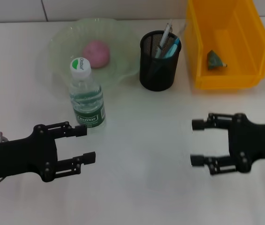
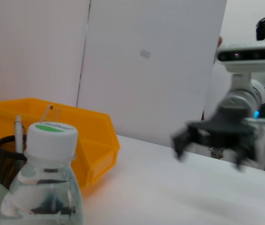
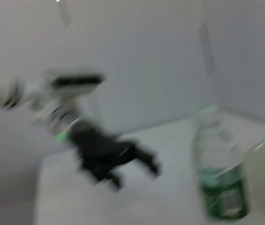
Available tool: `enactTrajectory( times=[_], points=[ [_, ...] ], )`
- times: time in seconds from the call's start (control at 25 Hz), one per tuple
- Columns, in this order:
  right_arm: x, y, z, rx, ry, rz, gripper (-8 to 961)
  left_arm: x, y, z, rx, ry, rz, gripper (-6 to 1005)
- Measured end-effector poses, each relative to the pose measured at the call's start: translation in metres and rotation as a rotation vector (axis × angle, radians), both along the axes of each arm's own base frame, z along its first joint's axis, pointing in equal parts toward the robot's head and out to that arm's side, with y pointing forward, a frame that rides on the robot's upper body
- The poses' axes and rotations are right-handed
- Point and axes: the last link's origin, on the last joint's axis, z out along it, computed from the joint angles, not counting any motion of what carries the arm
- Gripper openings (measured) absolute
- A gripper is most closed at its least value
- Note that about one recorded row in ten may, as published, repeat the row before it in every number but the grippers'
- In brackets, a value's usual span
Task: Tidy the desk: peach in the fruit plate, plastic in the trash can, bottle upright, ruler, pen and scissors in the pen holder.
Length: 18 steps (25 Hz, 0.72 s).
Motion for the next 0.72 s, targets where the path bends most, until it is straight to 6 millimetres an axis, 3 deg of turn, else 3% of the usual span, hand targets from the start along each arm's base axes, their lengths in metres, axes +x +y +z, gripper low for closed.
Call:
enactTrajectory(
  times=[0.04,0.32,0.72],
  points=[
    [0.005,-0.008,-0.001,-0.04,-0.015,-0.004,754,0.001,0.0,-0.002,-0.015,0.002,0.003,672],
    [0.013,-0.014,-0.007,-0.054,-0.043,0.001,833,0.006,-0.001,-0.012,-0.061,0.01,-0.003,674],
    [0.014,-0.012,-0.01,-0.046,-0.053,-0.003,833,0.007,-0.001,-0.017,-0.066,0.01,-0.001,677]
  ],
)
